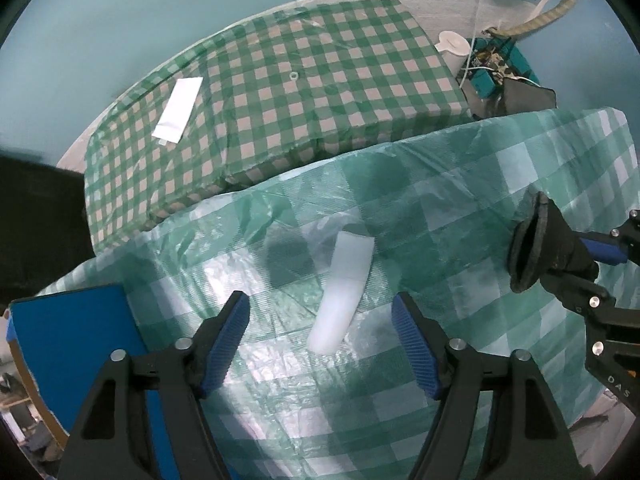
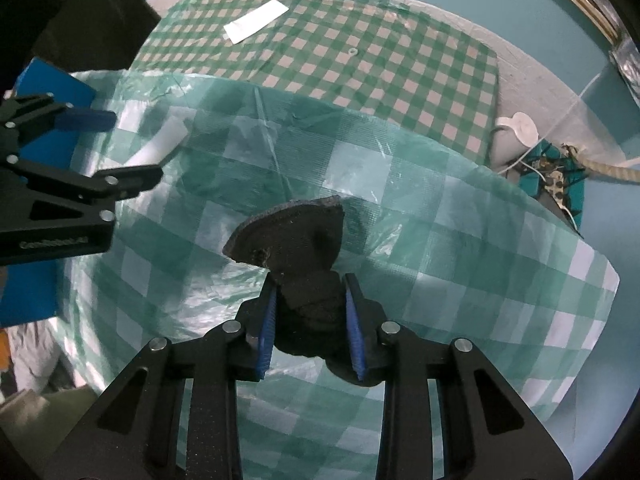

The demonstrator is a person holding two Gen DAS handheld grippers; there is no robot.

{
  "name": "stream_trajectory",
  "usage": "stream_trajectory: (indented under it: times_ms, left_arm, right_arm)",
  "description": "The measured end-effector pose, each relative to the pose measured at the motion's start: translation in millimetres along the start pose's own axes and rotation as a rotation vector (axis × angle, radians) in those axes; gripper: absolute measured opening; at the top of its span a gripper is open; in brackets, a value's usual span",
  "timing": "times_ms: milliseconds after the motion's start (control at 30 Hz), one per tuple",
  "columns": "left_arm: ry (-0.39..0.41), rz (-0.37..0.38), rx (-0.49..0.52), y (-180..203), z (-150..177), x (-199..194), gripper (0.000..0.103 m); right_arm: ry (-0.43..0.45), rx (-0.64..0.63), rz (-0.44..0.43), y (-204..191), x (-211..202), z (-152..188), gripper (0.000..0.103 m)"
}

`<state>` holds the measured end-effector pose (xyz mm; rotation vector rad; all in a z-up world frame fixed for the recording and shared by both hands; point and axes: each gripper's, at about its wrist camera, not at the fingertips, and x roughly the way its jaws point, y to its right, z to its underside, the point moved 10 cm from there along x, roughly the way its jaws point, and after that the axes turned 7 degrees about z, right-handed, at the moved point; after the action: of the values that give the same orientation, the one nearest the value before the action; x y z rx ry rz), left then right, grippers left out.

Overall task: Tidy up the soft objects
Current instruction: 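Grasp the white foam roll with the left tool while the right tool holds the sock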

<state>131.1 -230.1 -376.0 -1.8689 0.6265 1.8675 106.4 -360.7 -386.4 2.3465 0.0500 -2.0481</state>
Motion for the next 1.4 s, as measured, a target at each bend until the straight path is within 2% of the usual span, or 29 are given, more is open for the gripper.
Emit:
stream_trajectory:
  times_ms: [300, 500, 833, 1100, 1400]
  left_arm:
    - [-0.029, 0.025, 0.008, 2, 3, 10, 0.031]
    - [-0.006, 0.062, 0.004, 3, 7, 8, 0.016]
    - [0.021, 0.105, -0.058, -8, 20, -6, 0.014]
    - [0.06, 0.06, -0.039, -11, 40, -23, 0.014]
    - [0.09, 0.032, -0.002, -3, 65, -49, 0.014]
  right_arm:
    - [0.013, 0.033, -0.024, -6, -12, 0, 0.031]
    - [0.022, 0.042, -0.027, -10, -18, 1, 0.031]
    - [0.028, 0.046, -0.025, -13, -23, 4, 0.031]
    - [0.027, 0.046, -0.025, -18, -31, 6, 0.031]
    - [0.053, 0.056, -0.018, -24, -60, 12, 0.03]
